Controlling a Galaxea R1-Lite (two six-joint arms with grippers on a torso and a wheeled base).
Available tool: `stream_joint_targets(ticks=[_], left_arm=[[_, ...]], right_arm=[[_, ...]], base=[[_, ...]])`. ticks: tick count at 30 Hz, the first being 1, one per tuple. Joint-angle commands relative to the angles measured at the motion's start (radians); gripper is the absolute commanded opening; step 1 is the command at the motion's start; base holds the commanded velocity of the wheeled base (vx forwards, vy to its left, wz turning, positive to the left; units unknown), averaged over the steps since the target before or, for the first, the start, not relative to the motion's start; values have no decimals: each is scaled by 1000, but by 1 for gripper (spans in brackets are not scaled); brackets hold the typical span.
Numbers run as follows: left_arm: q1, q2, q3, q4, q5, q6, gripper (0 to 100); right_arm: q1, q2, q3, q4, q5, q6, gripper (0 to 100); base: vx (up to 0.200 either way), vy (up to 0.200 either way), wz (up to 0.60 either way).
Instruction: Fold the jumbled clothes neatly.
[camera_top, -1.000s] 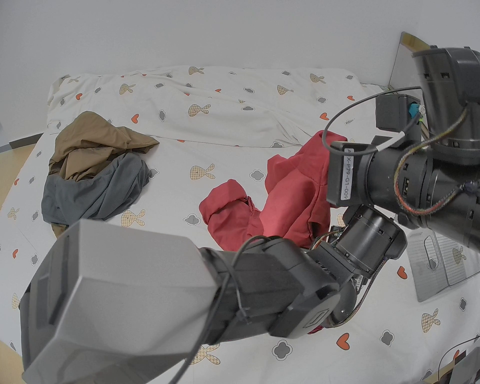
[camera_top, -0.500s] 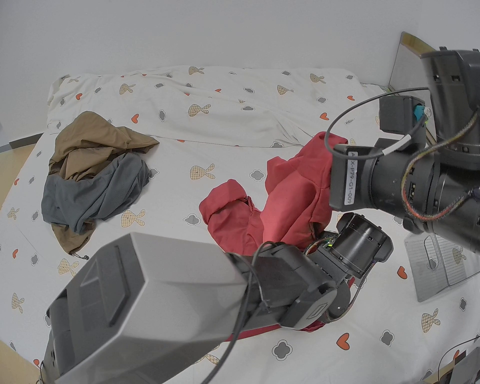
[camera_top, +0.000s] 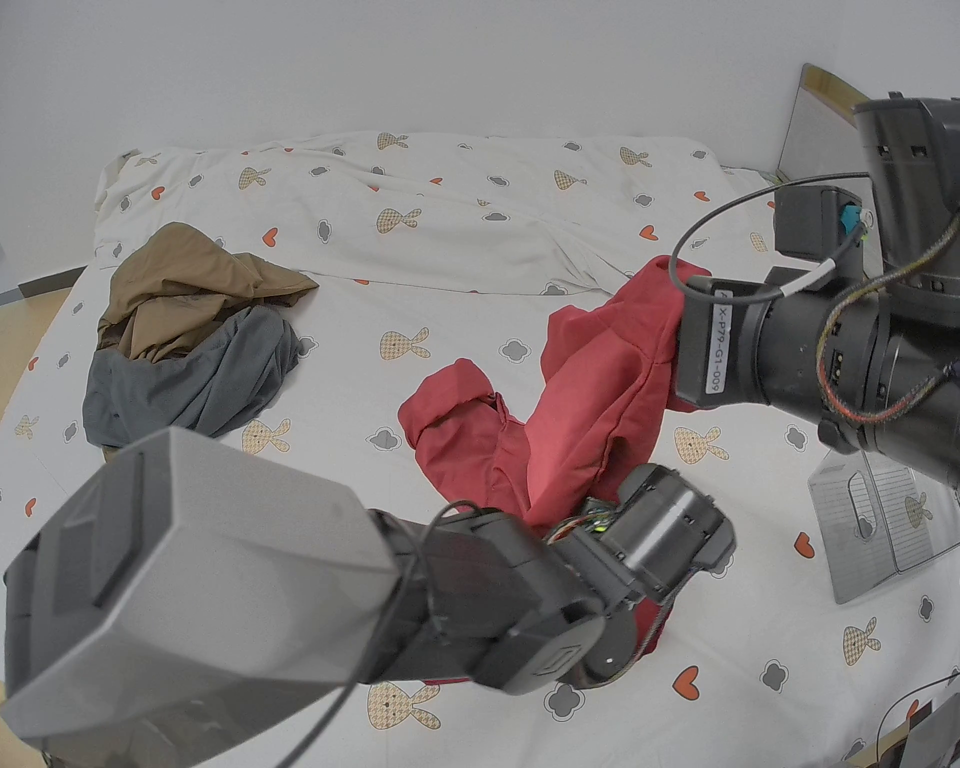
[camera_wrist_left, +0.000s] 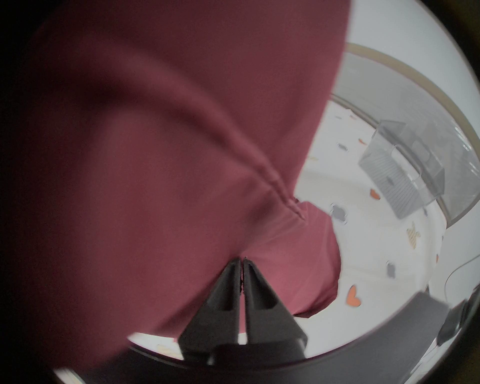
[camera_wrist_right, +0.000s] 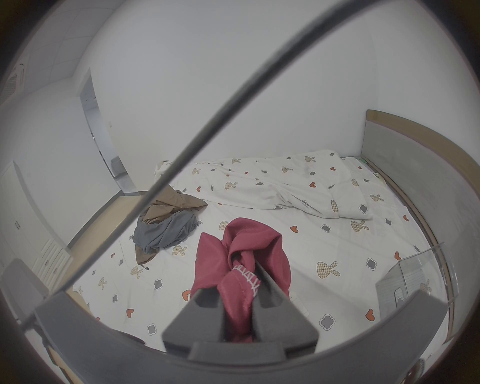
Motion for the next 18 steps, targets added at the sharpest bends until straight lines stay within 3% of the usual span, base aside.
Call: stream_joint_targets(ticks=[1, 6, 10, 15, 18], left_arm=[[91, -203, 241, -26, 29, -13, 0], [179, -265, 267, -64, 26, 10, 0], [179, -321, 265, -66, 26, 35, 0], [108, -374, 279, -63, 21, 58, 0], [19, -407, 315, -60, 21, 82, 0]], right_arm=[[-42, 0, 0, 0, 1, 0, 0], [-53, 1, 0, 0, -1, 0, 0], [-71, 3, 0, 0, 1, 0, 0], [-87, 6, 0, 0, 1, 2, 0], [-87, 6, 3, 1, 1, 2, 0]], base=[[0, 0, 0], [0, 0, 0], [0, 0, 0], [0, 0, 0], [0, 0, 0]])
